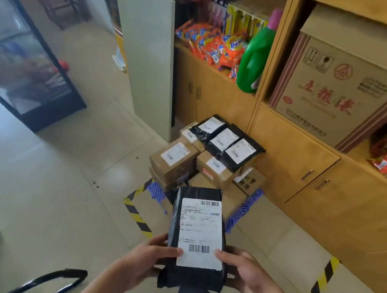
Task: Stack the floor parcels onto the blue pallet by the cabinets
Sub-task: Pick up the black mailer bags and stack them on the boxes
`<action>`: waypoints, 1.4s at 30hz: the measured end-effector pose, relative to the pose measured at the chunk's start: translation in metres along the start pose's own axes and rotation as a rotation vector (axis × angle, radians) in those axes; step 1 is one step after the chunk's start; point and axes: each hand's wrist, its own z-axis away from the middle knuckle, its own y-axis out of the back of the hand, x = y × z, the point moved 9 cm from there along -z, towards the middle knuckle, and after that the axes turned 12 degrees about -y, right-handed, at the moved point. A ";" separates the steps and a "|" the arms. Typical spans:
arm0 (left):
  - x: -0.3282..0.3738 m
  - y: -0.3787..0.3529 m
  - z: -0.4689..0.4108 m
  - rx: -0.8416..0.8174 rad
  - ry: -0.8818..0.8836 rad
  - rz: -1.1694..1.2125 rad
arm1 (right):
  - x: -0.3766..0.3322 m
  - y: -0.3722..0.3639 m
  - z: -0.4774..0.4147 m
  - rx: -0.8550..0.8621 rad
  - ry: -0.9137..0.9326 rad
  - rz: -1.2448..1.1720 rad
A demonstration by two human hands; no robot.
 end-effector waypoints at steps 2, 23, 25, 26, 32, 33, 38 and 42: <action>0.027 0.029 -0.017 0.042 0.005 -0.032 | -0.028 -0.018 -0.024 -0.006 -0.015 -0.019; 0.091 0.180 -0.246 -0.142 0.439 -0.270 | -0.087 -0.094 -0.209 0.240 -0.344 -0.632; 0.076 0.176 -0.267 -0.188 0.521 -0.342 | -0.068 -0.095 -0.225 0.282 -0.344 -0.804; 0.068 0.175 -0.279 -0.204 0.553 -0.369 | -0.062 -0.096 -0.233 0.298 -0.344 -0.877; 0.018 0.173 -0.338 -0.249 0.602 -0.506 | -0.032 -0.081 -0.281 0.390 -0.323 -1.132; 0.012 0.172 -0.351 -0.233 0.588 -0.526 | -0.026 -0.073 -0.293 0.411 -0.318 -1.159; -0.022 0.187 -0.415 -0.113 0.603 -0.406 | 0.007 0.005 -0.356 0.534 -0.296 -1.215; -0.030 0.201 -0.482 -0.039 0.365 -0.583 | 0.018 0.090 -0.405 0.592 -0.158 -1.327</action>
